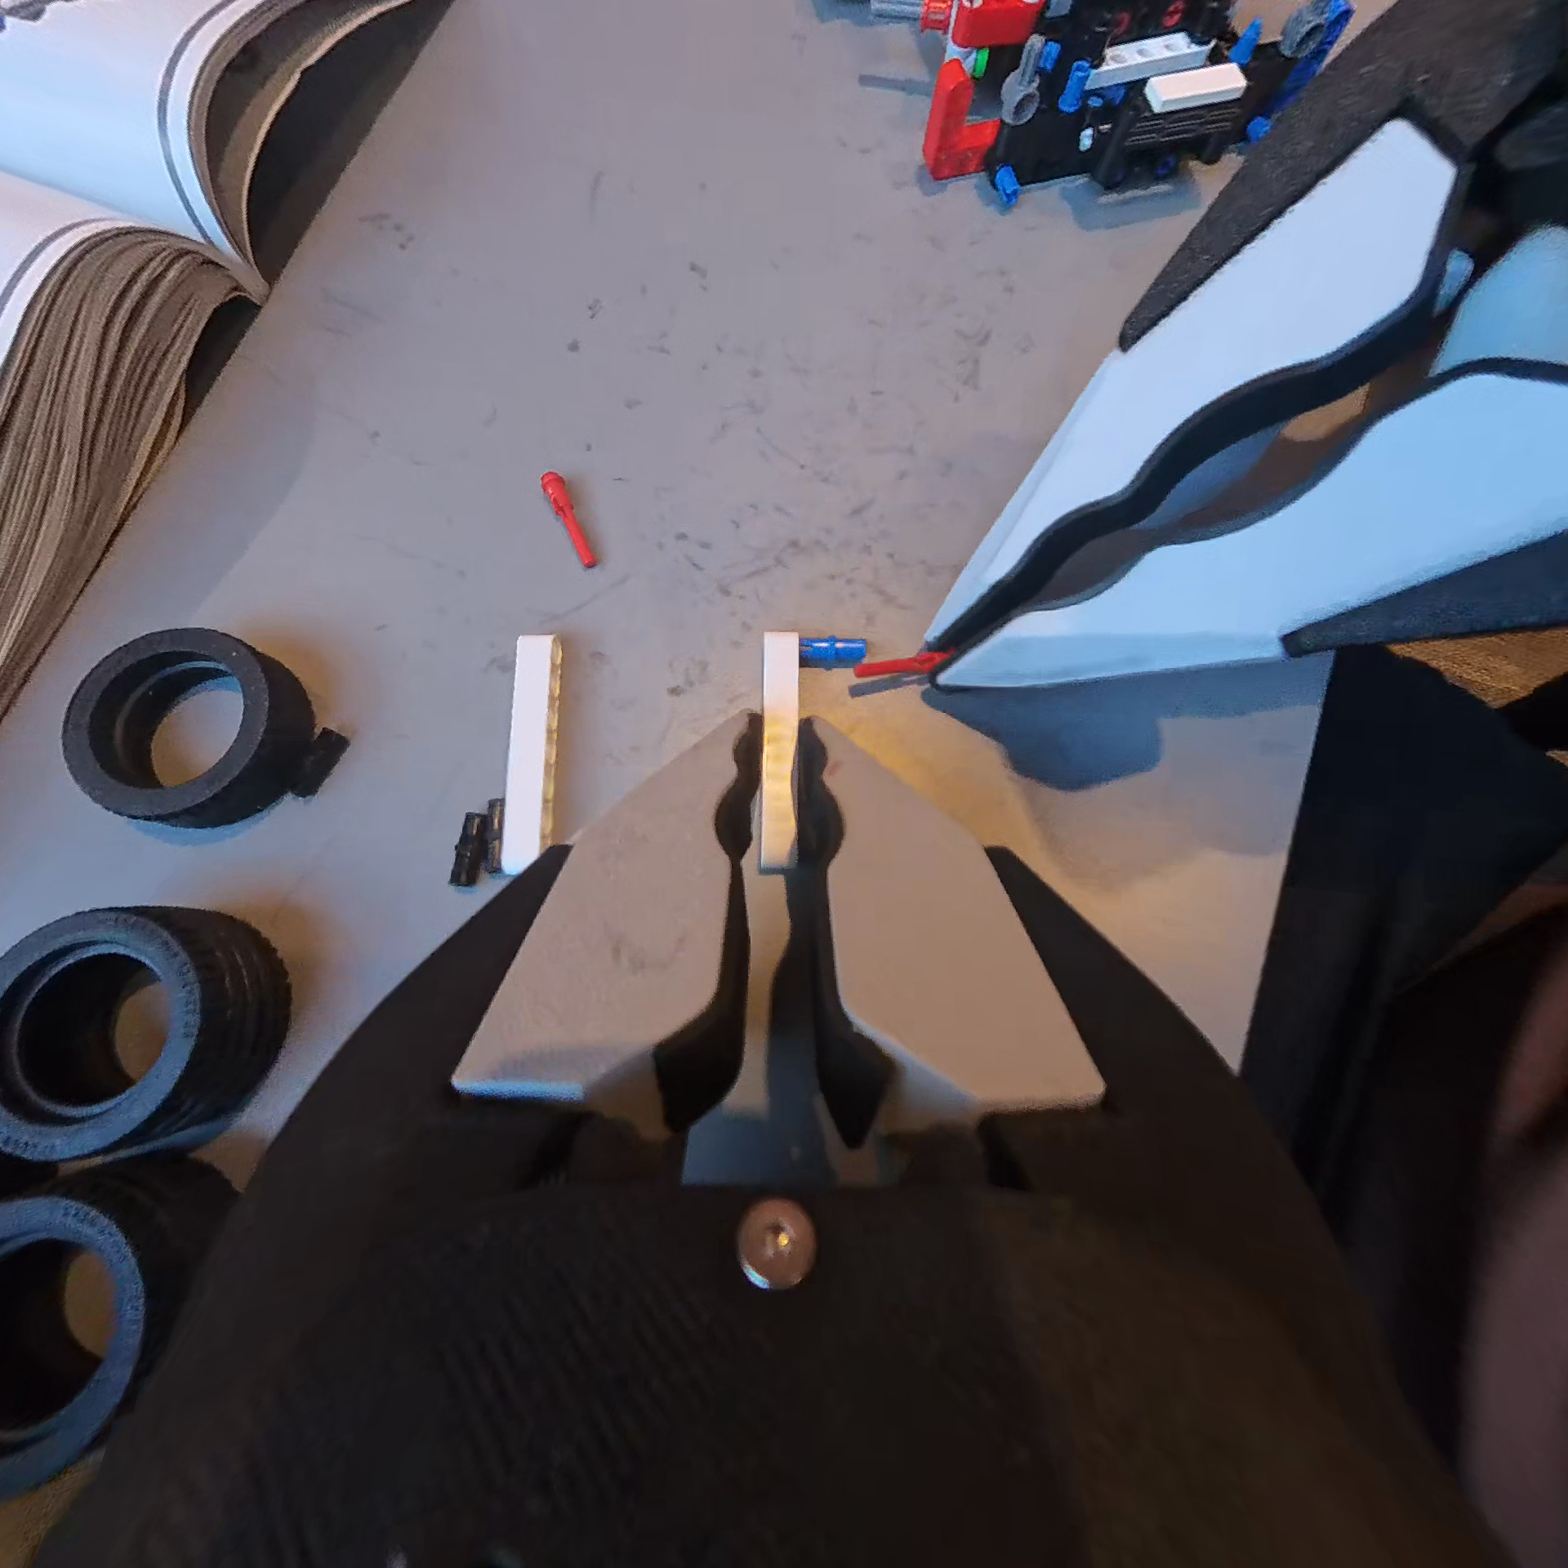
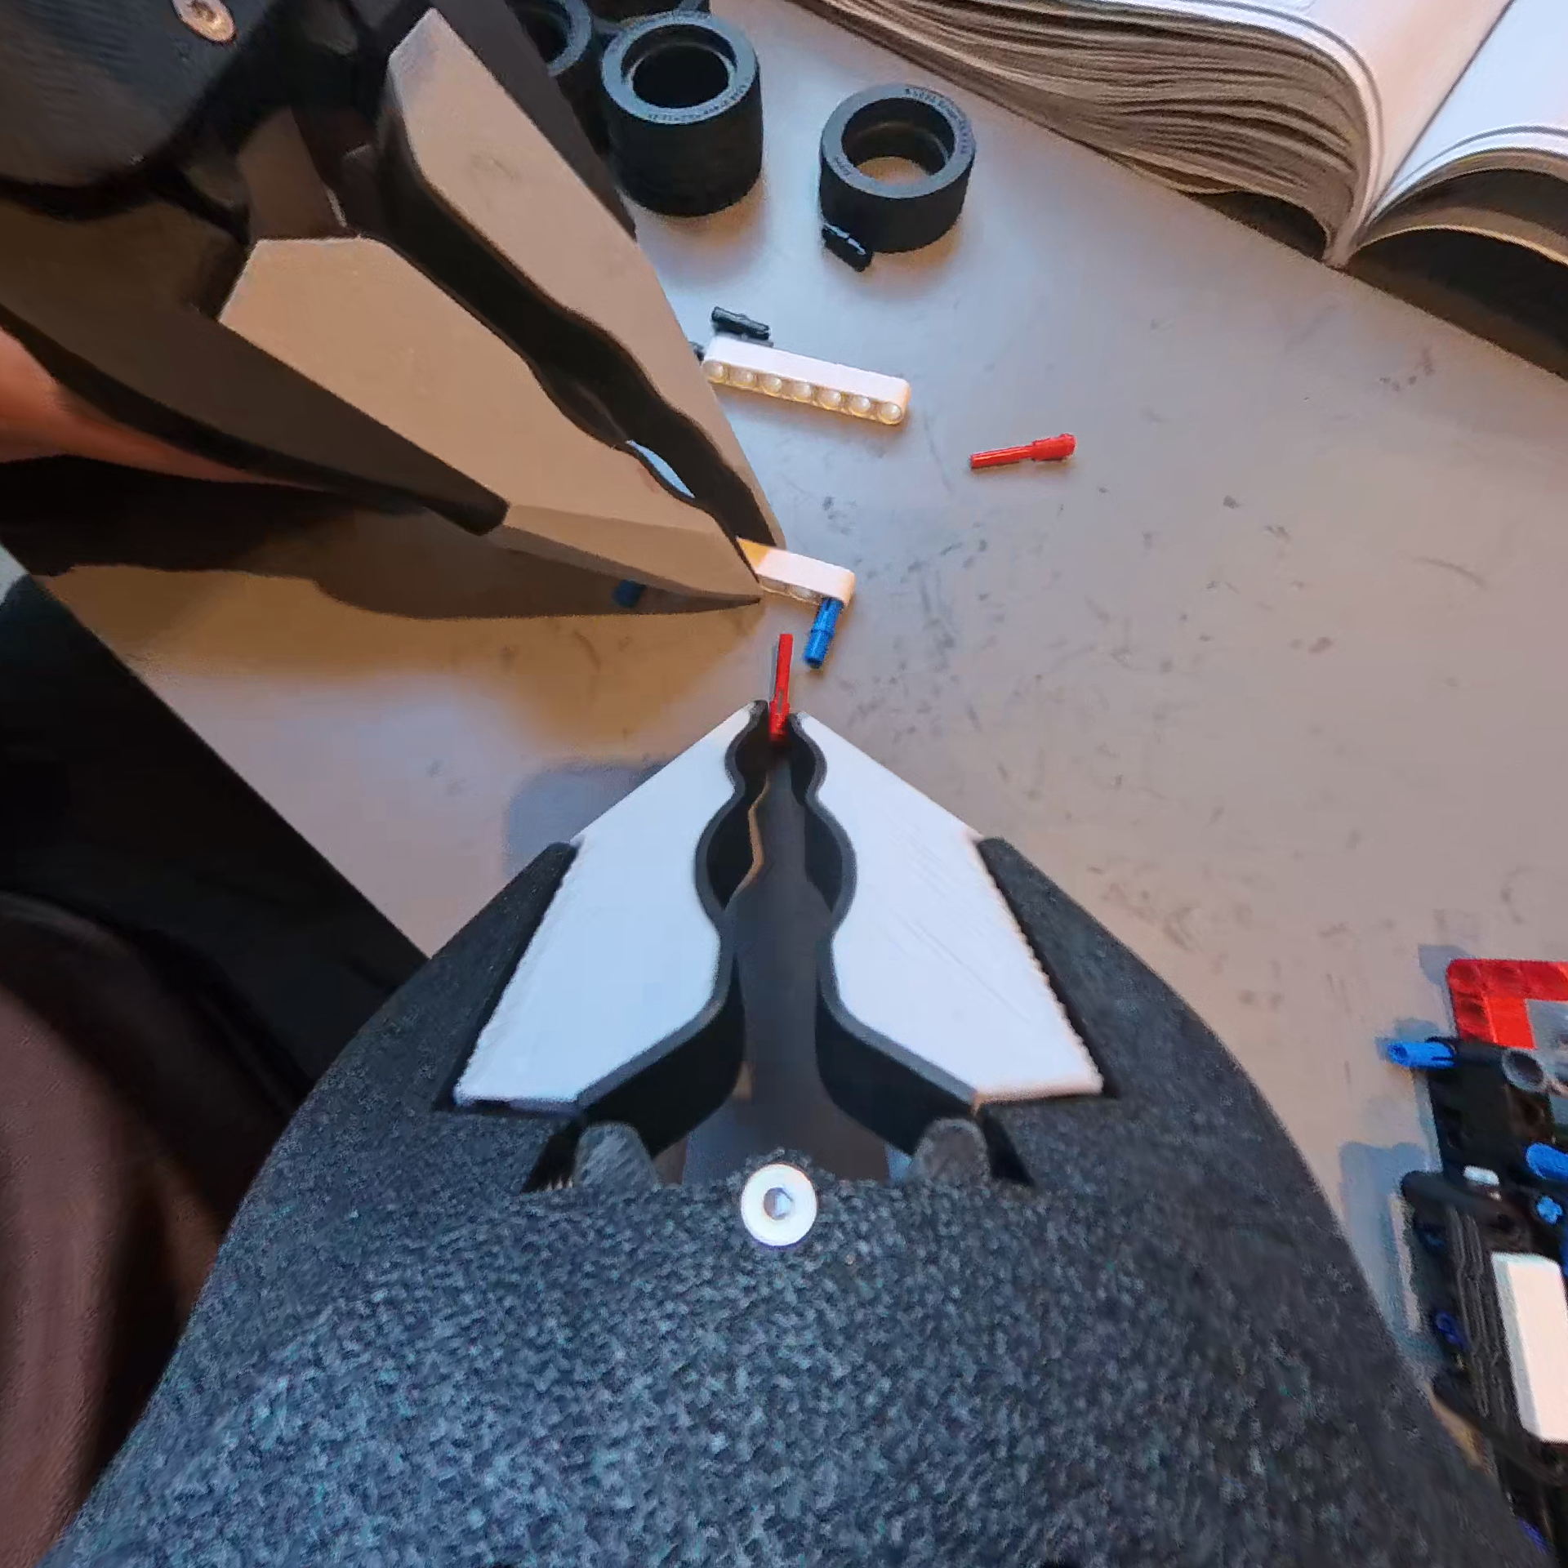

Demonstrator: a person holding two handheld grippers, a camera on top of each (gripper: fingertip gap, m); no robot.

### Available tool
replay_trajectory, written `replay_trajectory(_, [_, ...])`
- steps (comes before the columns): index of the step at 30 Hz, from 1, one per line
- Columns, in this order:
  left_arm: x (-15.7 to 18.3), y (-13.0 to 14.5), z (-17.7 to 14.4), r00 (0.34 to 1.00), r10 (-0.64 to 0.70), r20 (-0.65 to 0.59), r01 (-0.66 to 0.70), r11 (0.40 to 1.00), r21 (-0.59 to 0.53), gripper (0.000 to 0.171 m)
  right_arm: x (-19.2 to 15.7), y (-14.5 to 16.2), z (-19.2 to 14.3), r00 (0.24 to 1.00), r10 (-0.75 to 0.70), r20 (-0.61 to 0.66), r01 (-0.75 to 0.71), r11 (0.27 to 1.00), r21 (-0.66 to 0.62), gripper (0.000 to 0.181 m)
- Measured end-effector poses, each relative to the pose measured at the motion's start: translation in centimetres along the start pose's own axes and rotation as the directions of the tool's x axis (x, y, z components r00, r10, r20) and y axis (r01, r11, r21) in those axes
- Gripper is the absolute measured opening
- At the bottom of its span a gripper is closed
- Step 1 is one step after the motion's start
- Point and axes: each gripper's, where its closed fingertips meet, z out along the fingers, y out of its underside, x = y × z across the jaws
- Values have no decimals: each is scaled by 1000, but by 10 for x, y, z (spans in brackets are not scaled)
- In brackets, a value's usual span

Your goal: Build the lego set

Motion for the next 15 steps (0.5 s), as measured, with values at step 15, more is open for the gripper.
replay_trajectory(15, [13, 4, -5, 999, 6, -52, -7, 1000, -16, 18, -2, 3, -1, 1000, 5, -29, -5, 1000, 11, 4])
